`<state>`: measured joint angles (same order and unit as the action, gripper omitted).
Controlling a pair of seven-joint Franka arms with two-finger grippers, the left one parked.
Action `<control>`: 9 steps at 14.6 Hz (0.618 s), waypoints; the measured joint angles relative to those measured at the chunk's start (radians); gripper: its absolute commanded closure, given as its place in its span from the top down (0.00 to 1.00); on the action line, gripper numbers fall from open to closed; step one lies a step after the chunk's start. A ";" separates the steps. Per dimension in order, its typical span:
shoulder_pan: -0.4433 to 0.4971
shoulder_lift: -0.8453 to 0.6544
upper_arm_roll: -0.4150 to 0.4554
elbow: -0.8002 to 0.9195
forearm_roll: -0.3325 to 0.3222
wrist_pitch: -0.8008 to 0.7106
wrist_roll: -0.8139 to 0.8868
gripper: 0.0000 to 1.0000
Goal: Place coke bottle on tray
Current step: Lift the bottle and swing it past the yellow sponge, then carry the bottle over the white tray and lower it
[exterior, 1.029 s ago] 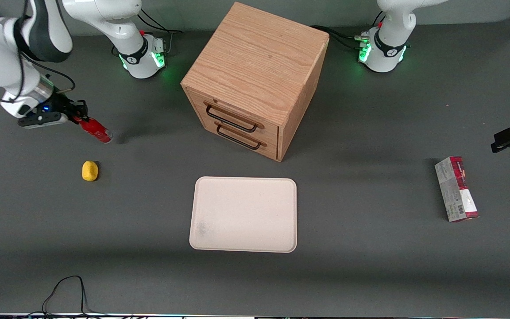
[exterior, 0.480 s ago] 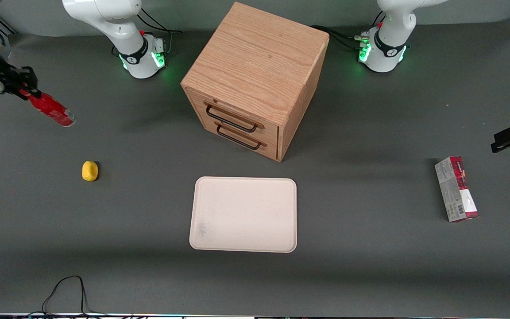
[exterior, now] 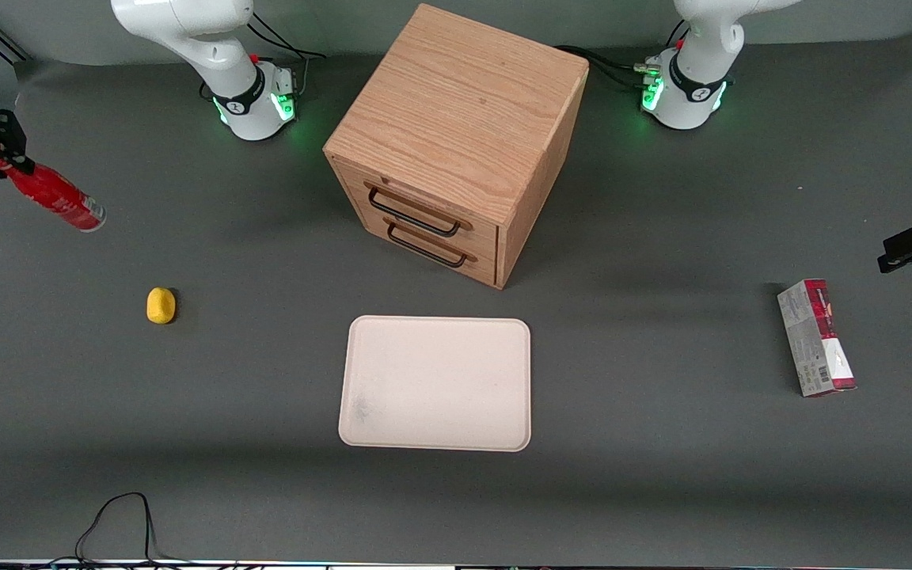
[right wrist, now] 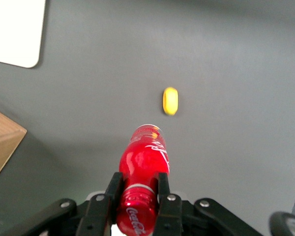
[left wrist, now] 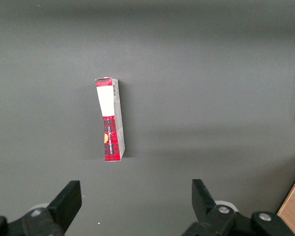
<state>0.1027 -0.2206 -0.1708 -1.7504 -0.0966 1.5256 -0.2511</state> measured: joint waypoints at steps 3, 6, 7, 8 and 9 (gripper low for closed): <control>0.057 0.188 0.006 0.230 0.034 -0.047 0.002 0.00; 0.088 0.382 0.020 0.470 0.079 -0.101 0.002 0.00; 0.100 0.440 0.035 0.542 0.083 -0.108 0.002 0.00; 0.107 0.497 0.063 0.609 0.084 -0.116 0.002 0.00; 0.112 0.547 0.094 0.664 0.084 -0.118 0.004 0.00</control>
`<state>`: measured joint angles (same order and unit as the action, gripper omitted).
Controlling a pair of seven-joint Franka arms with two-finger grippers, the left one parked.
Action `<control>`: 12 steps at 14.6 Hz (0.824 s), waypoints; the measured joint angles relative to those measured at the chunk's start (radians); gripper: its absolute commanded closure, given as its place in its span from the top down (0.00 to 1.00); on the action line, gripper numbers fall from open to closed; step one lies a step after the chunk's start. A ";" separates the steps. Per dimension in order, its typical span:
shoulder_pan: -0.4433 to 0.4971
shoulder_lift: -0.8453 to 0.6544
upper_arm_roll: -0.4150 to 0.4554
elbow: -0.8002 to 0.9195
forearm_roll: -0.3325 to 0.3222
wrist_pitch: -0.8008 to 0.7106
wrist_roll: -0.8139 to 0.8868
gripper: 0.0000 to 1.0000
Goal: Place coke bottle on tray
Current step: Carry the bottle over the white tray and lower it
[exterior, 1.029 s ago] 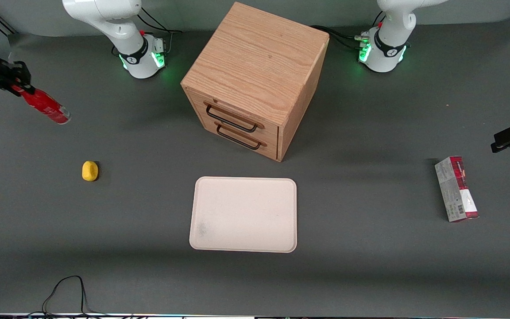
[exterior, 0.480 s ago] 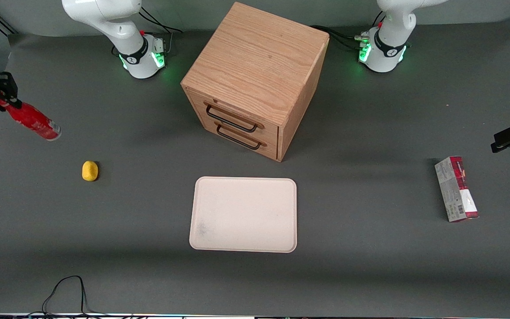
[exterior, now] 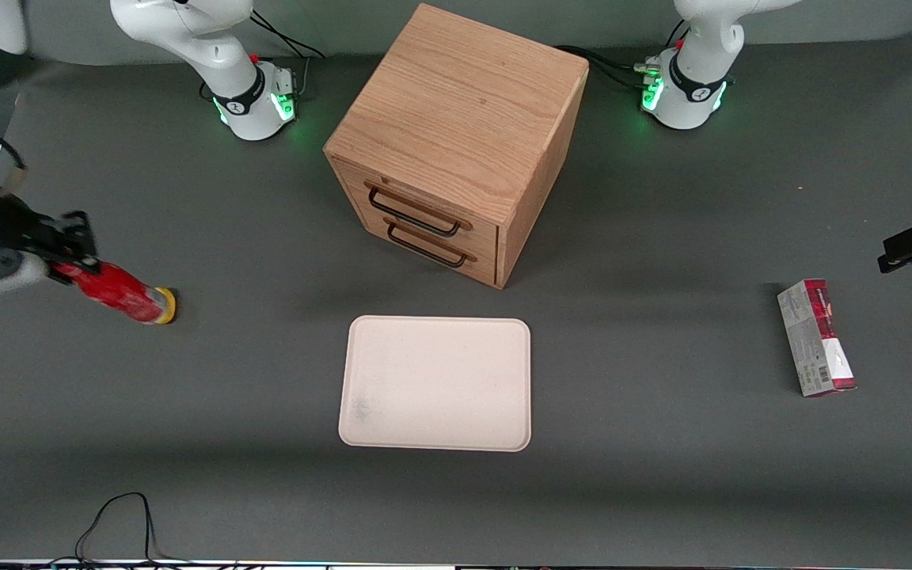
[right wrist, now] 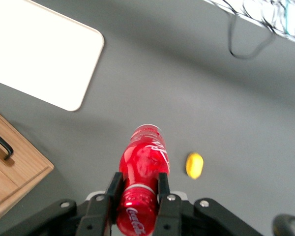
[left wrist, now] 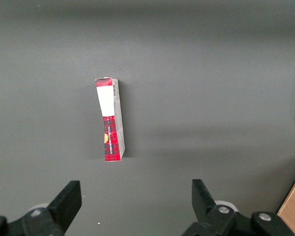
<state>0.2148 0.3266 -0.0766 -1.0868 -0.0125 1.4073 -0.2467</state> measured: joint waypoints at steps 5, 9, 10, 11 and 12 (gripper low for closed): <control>0.079 0.162 0.073 0.155 0.000 0.008 0.069 0.00; 0.186 0.212 0.074 0.181 -0.001 0.053 0.138 0.00; 0.203 0.222 0.074 0.184 -0.002 0.066 0.143 0.00; 0.214 0.231 0.074 0.186 -0.002 0.077 0.145 0.00; 0.219 0.239 0.075 0.186 -0.002 0.091 0.145 0.00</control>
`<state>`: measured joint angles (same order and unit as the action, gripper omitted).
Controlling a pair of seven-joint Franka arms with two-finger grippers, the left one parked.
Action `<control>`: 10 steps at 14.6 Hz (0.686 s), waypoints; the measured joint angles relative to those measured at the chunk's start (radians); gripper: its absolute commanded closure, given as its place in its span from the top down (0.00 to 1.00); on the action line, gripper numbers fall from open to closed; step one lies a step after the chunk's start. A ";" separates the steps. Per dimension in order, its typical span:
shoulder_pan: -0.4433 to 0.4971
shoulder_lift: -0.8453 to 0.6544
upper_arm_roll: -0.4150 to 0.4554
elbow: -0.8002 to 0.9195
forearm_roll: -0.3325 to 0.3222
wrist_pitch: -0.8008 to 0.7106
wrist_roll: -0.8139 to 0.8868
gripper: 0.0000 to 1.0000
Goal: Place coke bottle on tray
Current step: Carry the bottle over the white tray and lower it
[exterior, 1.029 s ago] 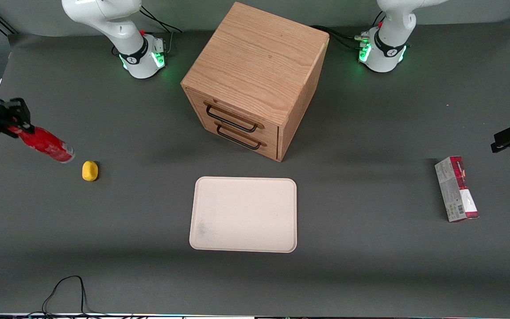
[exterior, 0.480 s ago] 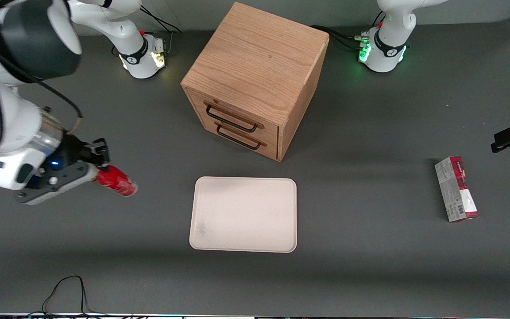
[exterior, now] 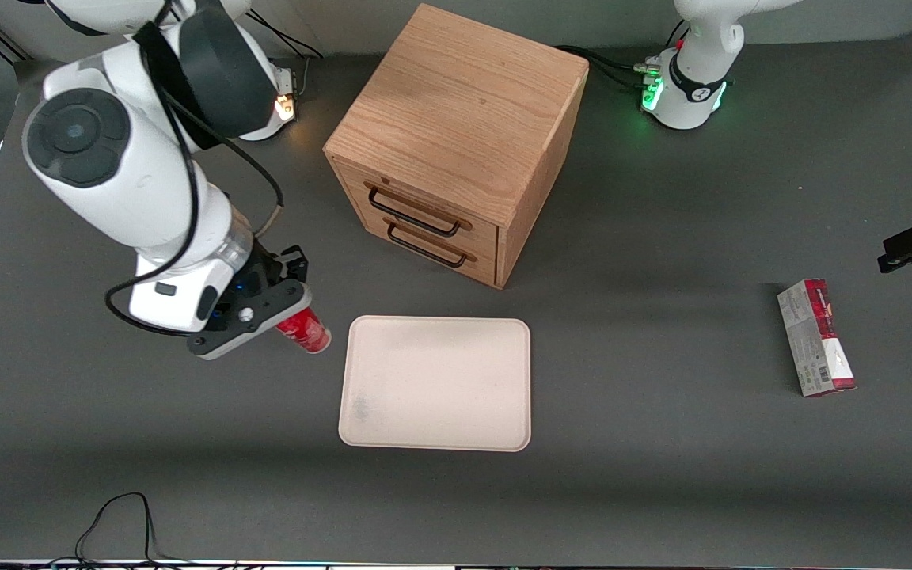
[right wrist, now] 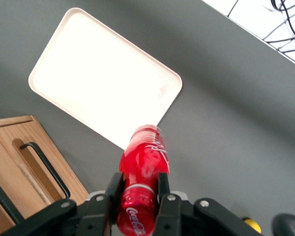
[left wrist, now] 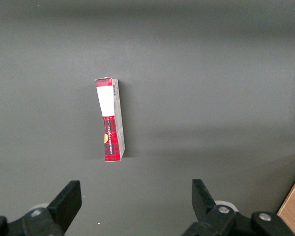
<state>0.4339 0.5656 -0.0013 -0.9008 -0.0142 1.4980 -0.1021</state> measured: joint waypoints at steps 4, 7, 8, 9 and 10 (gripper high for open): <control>-0.002 0.056 0.003 0.000 0.000 0.063 0.000 0.00; -0.006 0.137 0.003 -0.001 0.000 0.126 0.000 0.00; -0.007 0.165 0.003 -0.001 0.000 0.150 0.000 0.00; -0.008 0.192 0.003 -0.001 0.000 0.176 0.000 0.00; -0.010 0.218 0.002 0.000 0.000 0.202 0.000 0.00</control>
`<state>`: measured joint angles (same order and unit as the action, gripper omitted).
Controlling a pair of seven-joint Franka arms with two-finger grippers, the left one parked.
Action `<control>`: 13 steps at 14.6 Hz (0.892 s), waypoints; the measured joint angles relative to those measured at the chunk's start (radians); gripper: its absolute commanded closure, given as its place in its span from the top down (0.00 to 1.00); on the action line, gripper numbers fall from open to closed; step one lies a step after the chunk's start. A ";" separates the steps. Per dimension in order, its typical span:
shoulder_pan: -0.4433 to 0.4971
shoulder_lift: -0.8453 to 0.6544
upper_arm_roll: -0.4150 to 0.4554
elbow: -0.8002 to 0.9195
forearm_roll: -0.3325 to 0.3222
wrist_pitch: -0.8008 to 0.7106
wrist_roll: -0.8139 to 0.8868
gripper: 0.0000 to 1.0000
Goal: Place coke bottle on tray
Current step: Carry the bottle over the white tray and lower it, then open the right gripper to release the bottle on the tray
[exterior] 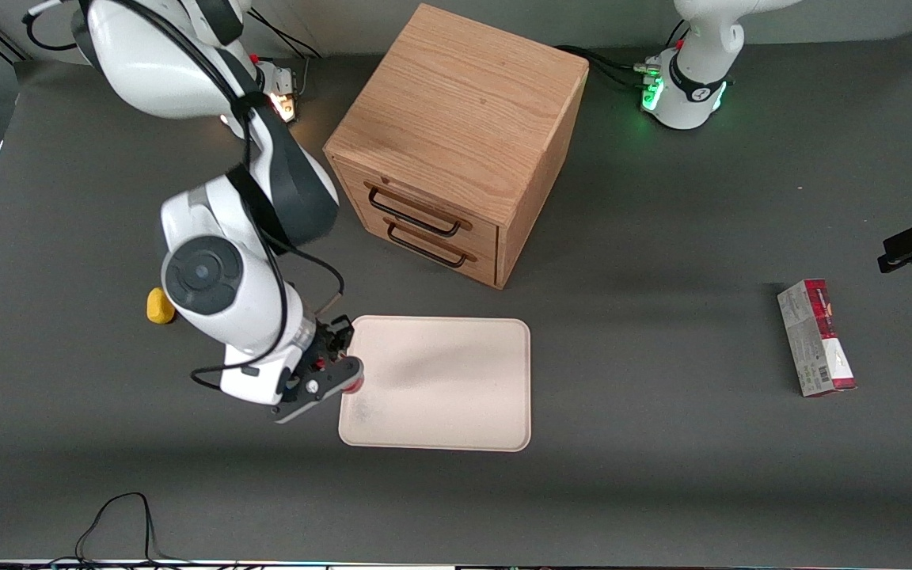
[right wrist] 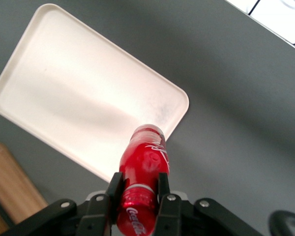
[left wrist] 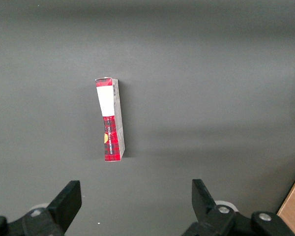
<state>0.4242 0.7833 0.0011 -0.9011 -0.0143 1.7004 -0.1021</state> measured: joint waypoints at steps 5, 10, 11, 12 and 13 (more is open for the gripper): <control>-0.003 0.100 -0.001 0.000 0.000 0.098 0.000 0.00; -0.003 0.158 -0.001 0.000 0.000 0.143 0.000 0.00; -0.003 0.163 -0.001 0.000 0.000 0.145 0.000 0.30; -0.003 0.163 -0.001 0.001 0.000 0.147 0.000 0.86; -0.003 0.164 -0.001 0.002 0.000 0.147 0.000 1.00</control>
<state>0.4214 0.9469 0.0004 -0.8992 -0.0143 1.8472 -0.1021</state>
